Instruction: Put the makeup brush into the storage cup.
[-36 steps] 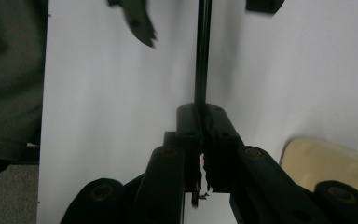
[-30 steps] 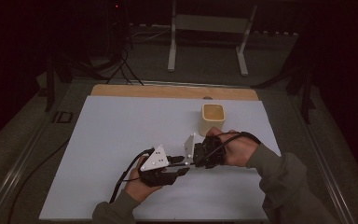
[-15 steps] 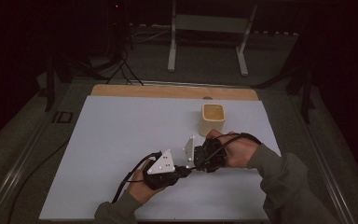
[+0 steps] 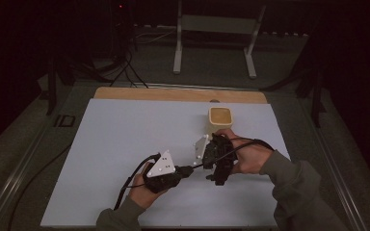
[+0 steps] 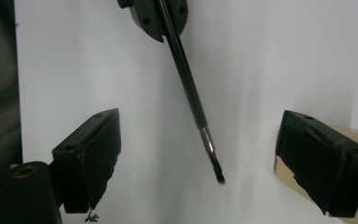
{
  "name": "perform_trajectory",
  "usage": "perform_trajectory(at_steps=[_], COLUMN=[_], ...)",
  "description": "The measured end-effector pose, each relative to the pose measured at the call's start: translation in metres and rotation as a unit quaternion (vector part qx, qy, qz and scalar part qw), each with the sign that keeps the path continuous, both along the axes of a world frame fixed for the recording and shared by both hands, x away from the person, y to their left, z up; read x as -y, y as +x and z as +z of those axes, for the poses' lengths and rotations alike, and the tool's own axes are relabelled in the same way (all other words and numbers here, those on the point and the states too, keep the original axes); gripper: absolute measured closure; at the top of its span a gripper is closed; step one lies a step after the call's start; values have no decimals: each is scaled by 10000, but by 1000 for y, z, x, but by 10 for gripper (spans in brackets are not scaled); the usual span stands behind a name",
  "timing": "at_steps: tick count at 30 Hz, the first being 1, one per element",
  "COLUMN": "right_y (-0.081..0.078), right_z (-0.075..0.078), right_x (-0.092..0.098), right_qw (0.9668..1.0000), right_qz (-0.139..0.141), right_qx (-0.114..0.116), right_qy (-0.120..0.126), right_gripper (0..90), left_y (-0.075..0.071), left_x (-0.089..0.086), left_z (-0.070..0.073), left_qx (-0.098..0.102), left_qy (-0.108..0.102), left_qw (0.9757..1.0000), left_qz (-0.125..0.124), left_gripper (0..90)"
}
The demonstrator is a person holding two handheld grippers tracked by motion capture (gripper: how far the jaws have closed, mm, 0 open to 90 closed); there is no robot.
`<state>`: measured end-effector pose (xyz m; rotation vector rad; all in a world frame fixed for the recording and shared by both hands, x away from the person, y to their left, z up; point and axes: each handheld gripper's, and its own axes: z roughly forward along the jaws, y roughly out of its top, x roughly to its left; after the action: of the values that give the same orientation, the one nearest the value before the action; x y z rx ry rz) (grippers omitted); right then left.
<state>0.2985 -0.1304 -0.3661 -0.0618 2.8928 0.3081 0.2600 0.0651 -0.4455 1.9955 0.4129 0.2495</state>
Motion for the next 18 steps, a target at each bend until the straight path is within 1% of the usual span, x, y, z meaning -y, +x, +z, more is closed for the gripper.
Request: perform_trajectory(at_steps=[3, 7, 9, 11, 13, 14, 15, 18], right_y=[2, 4, 5, 7, 8, 8, 9, 11], right_z=[2, 5, 6, 8, 8, 9, 9, 8], right_x=[5, 14, 18, 23, 27, 30, 32, 39], right_qw=[9997, 9987, 9977, 9968, 9956, 9948, 9938, 9906], right_qz=[-140, -265, -315, -372, -451, -467, -489, -594], right_qx=[70, 45, 23, -8, -13, -52, -97, -138], right_qy=[172, 427, 598, 713, 822, 902, 998, 1223], right_gripper=[125, 127, 136, 137, 142, 143, 143, 145], left_y=[0, 0, 0, 1, 1, 1, 1, 1], left_x=[-2, -6, -8, -9, -10, -11, -11, -13], left_z=[1, 2, 3, 3, 3, 3, 3, 4], left_qx=[15, 5, 16, 27, 22, 28, 27, 20], left_qy=[-38, -197, -236, -241, -280, -308, -331, -392], left_qw=[10000, 9998, 9996, 9996, 9995, 9994, 9993, 9991], left_qz=[40, 97, 142, 156, 162, 177, 185, 174], left_gripper=[863, 864, 863, 863, 863, 863, 863, 863])
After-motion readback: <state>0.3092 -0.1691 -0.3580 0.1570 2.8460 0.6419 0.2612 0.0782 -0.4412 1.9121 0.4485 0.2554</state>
